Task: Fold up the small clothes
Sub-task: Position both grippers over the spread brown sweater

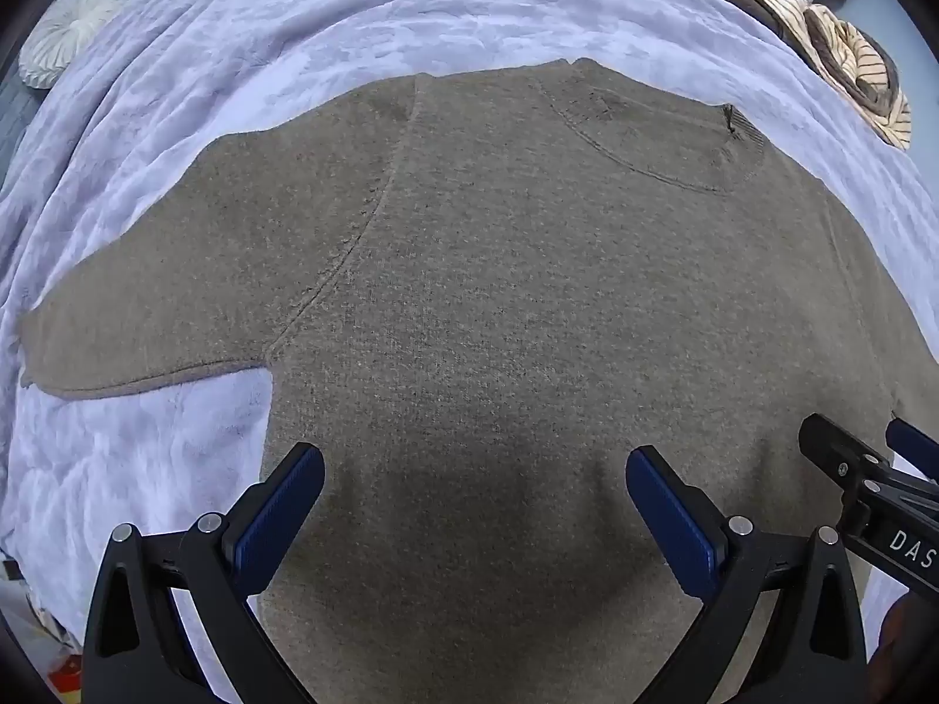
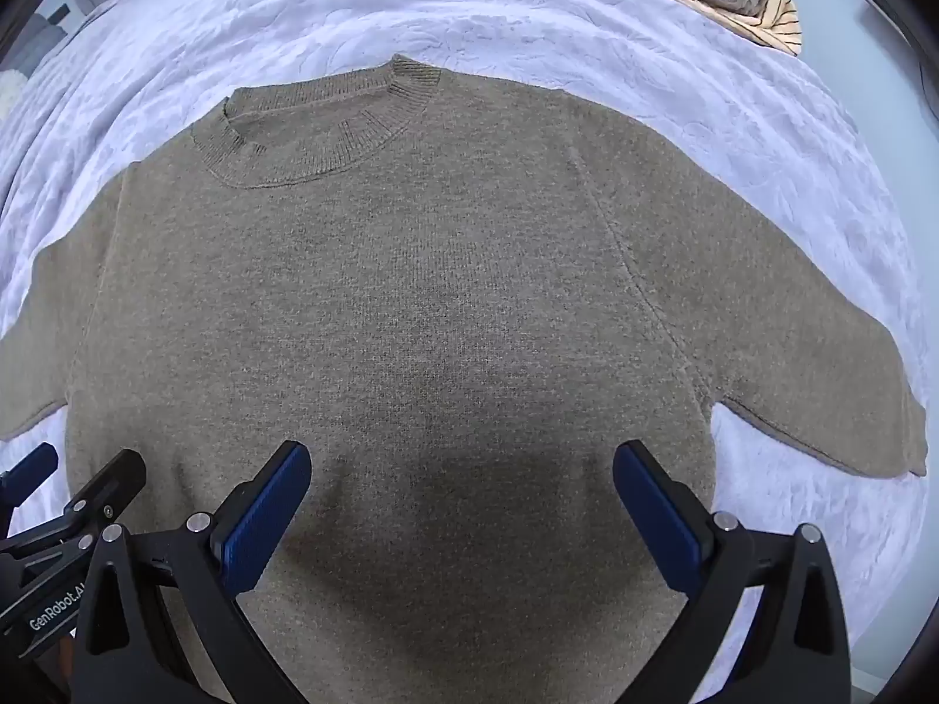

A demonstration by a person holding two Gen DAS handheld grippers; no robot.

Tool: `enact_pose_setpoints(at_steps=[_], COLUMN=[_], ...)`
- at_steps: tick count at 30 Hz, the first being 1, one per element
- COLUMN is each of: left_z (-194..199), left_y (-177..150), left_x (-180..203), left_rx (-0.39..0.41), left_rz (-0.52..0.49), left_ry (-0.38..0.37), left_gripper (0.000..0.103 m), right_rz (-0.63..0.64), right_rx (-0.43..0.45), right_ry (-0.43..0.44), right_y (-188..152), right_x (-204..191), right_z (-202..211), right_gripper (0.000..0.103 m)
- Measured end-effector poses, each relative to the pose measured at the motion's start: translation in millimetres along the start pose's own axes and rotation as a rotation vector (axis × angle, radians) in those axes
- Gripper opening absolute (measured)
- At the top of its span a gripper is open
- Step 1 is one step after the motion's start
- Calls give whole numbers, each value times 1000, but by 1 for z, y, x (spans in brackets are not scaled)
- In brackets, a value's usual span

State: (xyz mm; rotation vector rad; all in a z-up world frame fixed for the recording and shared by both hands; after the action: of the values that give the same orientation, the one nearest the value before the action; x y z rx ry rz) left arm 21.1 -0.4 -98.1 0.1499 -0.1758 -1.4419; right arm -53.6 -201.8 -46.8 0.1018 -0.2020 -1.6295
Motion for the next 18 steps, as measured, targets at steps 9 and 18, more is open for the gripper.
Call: enact_pose_setpoints(at_steps=[9, 18], left_z=[-7, -11], left_y=[2, 6], left_x=[-2, -34], left_rx=[-13, -16], left_rz=[12, 102], left_ry=[-10, -109], left_gripper=[103, 103], right_rz=[-3, -61], right_rx=[-3, 70], right_ry=[-7, 162], right_y=[-4, -2], right_x=[2, -16], right_z=[0, 12], right_gripper=[103, 103])
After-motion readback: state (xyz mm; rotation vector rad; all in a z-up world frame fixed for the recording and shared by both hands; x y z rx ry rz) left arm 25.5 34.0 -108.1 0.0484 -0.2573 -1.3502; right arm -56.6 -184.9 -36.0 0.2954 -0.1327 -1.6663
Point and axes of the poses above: each gripper's, at about its wrist camera, not at the fingertips, and z roughly against the way its jaws point, x to its right, y to its top, the point moved 10 cm from there along -z, roughly the way its jaws point, and after that the axes turned 6 degrees about z, right-handed, at the moved point
